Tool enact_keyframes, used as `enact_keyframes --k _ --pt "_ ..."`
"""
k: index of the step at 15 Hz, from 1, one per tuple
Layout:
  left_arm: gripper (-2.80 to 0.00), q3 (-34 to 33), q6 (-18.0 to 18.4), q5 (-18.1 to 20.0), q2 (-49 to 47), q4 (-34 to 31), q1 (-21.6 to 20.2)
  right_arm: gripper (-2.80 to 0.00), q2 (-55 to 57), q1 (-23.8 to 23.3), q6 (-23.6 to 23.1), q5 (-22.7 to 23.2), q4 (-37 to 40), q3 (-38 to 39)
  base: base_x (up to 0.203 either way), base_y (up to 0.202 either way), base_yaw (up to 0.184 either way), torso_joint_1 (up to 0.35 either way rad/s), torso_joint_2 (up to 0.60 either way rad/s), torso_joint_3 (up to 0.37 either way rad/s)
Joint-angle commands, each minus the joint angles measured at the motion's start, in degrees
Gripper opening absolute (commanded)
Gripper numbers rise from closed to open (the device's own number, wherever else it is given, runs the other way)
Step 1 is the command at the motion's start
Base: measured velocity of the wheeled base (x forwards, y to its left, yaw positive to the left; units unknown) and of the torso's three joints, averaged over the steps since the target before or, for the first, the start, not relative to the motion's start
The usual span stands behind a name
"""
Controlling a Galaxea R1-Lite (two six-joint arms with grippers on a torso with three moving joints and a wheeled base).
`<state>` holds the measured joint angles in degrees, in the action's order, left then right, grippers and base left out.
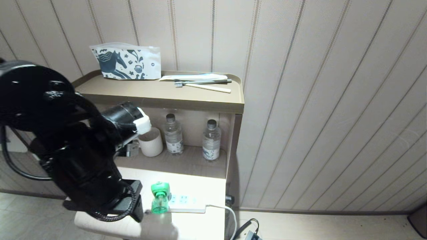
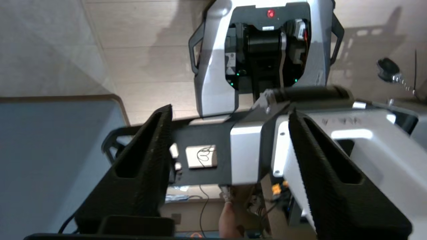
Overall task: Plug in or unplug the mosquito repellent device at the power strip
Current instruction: Hold the socket with your right hand and unplug it with your left hand
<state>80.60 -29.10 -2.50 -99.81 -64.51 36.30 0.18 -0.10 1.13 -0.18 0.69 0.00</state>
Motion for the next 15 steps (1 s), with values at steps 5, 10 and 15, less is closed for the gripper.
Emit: enact_keyframes --k 5,10,15 --pt "0.00 2.8 -0.8 0.0 -7.5 1.0 -0.4 -2.80 0.1 0.0 0.0 0.0 0.0 0.0 0.000 0.000 0.000 0.000 0.00 0.000" --pt "0.00 10.2 -4.2 -0.3 -22.4 4.4 -2.1 -2.80 0.1 0.0 0.0 0.0 0.0 0.0 0.000 0.000 0.000 0.000 0.00 0.000" --pt "0.00 14.3 -6.9 0.5 -27.5 6.3 -4.8 -2.80 0.1 0.0 0.0 0.0 0.0 0.0 0.000 0.000 0.000 0.000 0.00 0.000"
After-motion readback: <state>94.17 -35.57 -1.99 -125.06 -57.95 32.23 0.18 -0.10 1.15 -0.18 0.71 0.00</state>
